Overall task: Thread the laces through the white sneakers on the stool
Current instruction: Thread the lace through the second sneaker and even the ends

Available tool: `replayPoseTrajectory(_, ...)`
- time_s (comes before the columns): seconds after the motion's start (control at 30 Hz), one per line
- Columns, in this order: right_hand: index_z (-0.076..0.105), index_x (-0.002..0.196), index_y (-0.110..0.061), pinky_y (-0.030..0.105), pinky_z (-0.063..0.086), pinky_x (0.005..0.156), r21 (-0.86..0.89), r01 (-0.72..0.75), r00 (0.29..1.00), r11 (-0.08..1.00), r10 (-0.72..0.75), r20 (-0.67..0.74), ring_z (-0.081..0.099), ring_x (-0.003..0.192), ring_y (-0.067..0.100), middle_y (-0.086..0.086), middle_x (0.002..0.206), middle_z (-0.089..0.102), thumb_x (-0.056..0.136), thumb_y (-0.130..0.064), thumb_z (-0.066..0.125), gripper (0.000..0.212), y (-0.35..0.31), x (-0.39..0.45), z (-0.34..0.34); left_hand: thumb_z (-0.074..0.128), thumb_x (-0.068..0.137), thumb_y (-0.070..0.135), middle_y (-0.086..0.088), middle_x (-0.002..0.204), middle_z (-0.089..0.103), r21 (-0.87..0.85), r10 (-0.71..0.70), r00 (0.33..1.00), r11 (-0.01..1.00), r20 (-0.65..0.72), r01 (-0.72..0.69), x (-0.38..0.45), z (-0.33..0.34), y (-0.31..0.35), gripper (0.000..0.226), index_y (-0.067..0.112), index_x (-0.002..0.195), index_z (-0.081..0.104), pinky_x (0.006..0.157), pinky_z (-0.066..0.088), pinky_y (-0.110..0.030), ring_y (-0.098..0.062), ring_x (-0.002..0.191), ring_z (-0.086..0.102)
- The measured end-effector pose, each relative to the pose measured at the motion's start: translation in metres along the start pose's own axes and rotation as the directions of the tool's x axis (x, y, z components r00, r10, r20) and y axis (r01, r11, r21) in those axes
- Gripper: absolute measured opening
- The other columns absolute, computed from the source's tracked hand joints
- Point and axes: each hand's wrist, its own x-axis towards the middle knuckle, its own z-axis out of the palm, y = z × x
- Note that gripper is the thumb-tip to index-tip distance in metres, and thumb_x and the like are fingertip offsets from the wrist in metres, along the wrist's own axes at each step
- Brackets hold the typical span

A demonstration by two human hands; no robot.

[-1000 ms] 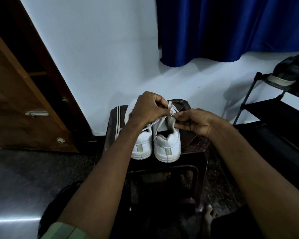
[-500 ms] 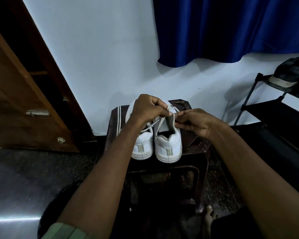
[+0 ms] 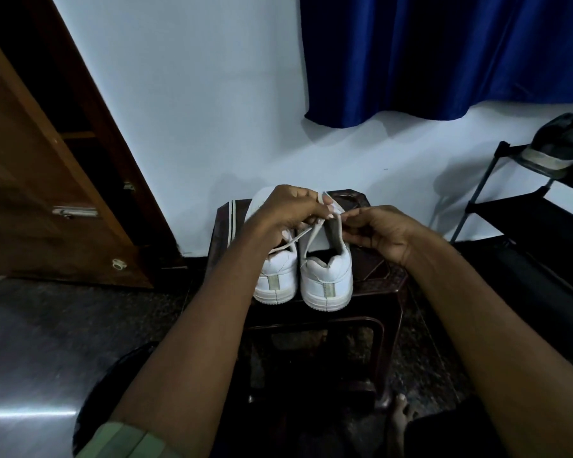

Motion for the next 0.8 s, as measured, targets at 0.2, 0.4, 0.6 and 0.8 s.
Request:
replayPoseTrajectory(0.2, 0.064, 0.090, -0.001, 0.039, 0.065, 0.072, 0.123, -0.063, 0.997, 0.990, 0.069, -0.045, 0.073, 0.081, 0.032, 0.018, 0.089, 0.075, 0.098, -0.006, 0.042, 0.024, -0.012, -0.002, -0.002, 0.071, 0.089, 0.009, 0.002, 0.087, 0.071, -0.194, -0.070, 0.996, 0.979, -0.058, 0.057, 0.005, -0.009, 0.006, 0.015, 0.023, 0.083, 0.069, 0.063, 0.040, -0.025, -0.005, 0.060, 0.057)
replayPoseTrajectory(0.4, 0.039, 0.073, -0.018, 0.025, 0.039, 0.046, 0.439, 0.035, 0.999, 0.898, -0.037, -0.004, 0.029, 0.040, 0.013, -0.004, 0.052, 0.029, 0.096, -0.011, 0.035, 0.024, -0.022, 0.000, -0.021, 0.072, 0.091, 0.015, 0.003, 0.085, 0.070, -0.381, -0.034, 0.998, 0.924, -0.058, 0.009, 0.008, -0.019, 0.009, 0.010, 0.023, 0.090, 0.068, 0.063, 0.042, -0.023, -0.010, 0.070, 0.056)
replayPoseTrajectory(0.6, 0.081, 0.084, -0.006, 0.017, 0.041, 0.047, -0.663, 0.176, 0.980, 0.728, -0.196, 0.045, 0.058, 0.052, 0.006, 0.001, 0.070, 0.072, 0.085, -0.022, 0.082, 0.016, -0.024, -0.020, -0.022, 0.071, 0.094, 0.024, 0.005, 0.085, 0.073, -0.424, 0.042, 0.994, 0.902, -0.105, -0.083, 0.008, -0.022, 0.013, 0.003, 0.025, 0.091, 0.070, 0.065, 0.042, -0.024, -0.010, 0.076, 0.062)
replayPoseTrajectory(0.8, 0.061, 0.074, -0.016, 0.029, 0.038, 0.058, -0.056, 0.288, 0.955, 0.956, -0.283, 0.091, 0.056, 0.066, 0.016, 0.012, 0.086, 0.065, 0.096, -0.016, 0.058, 0.022, -0.019, -0.004, -0.022, 0.072, 0.093, 0.033, 0.006, 0.092, 0.070, -0.307, 0.019, 0.955, 0.945, -0.297, -0.114, 0.007, -0.015, 0.011, 0.018, 0.020, 0.079, 0.072, 0.058, 0.046, -0.017, -0.012, 0.084, 0.060)
